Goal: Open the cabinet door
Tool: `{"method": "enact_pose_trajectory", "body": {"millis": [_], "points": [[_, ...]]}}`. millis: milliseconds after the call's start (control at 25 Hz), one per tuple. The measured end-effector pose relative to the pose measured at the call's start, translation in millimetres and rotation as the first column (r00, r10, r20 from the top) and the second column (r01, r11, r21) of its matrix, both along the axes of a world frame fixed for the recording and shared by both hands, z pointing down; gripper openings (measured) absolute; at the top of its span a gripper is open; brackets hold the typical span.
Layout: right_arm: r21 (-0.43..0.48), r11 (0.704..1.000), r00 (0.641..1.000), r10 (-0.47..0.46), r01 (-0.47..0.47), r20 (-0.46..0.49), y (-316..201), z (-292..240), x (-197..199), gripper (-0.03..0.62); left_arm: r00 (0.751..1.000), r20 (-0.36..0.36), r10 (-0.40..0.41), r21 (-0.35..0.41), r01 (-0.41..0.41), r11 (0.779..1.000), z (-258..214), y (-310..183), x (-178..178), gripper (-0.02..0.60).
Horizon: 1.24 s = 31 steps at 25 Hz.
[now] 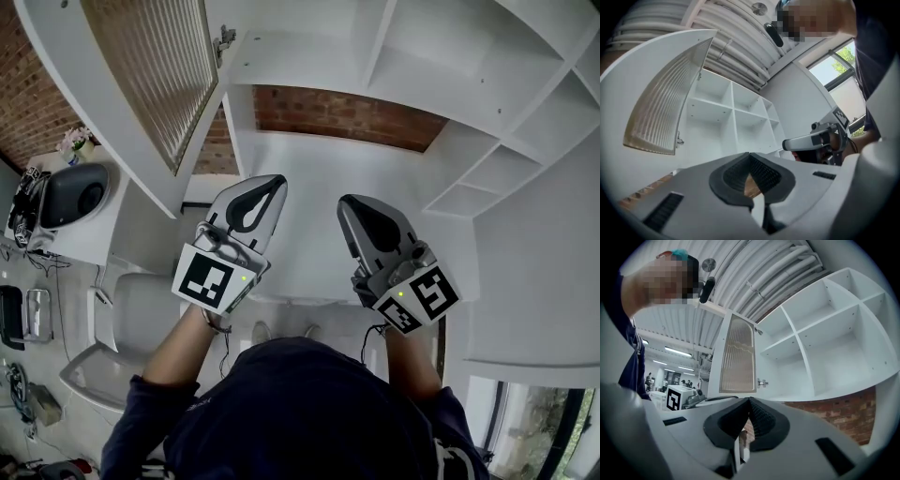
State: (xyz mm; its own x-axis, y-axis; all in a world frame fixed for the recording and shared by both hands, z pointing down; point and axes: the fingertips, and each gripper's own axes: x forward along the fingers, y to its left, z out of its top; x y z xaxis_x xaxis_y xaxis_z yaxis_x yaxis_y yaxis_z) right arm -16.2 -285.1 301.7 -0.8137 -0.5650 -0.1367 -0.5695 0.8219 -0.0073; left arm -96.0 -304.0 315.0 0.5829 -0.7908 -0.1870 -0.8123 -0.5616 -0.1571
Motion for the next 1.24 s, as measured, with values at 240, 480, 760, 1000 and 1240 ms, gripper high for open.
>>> {"method": "enact_pose_trajectory", "body": {"millis": [240, 480, 760, 1000, 1240], "points": [[-0.008, 1.0, 1.0, 0.006, -0.006, -0.021, -9.6, 7.5, -1.7, 0.02, 0.999, 0.023, -0.03, -0.019, 0.031, 0.999, 11.6, -13.2, -8.3, 0.008], [-0.02, 1.0, 0.999, 0.002, -0.002, -0.034, -18.6, 13.5, -7.1, 0.02, 0.999, -0.013, -0.05, 0.01, 0.05, 0.999, 6.9, -23.0, -15.2, 0.008], [-0.019, 1.0, 0.999, -0.001, 0.001, -0.038, -26.1, 13.4, -9.5, 0.02, 0.999, -0.004, -0.04, 0.005, 0.04, 0.999, 7.4, -30.8, -13.2, 0.008], [-0.02, 1.0, 0.999, -0.004, 0.003, -0.034, -28.2, 13.3, -8.8, 0.02, 0.999, -0.007, -0.033, 0.008, 0.033, 0.999, 5.5, -33.0, -11.7, 0.008], [-0.019, 1.0, 0.999, -0.001, 0.001, -0.032, -29.5, 12.3, -7.4, 0.02, 0.999, 0.032, -0.024, -0.016, 0.024, 1.0, 12.4, -33.1, -9.8, 0.008]]}}
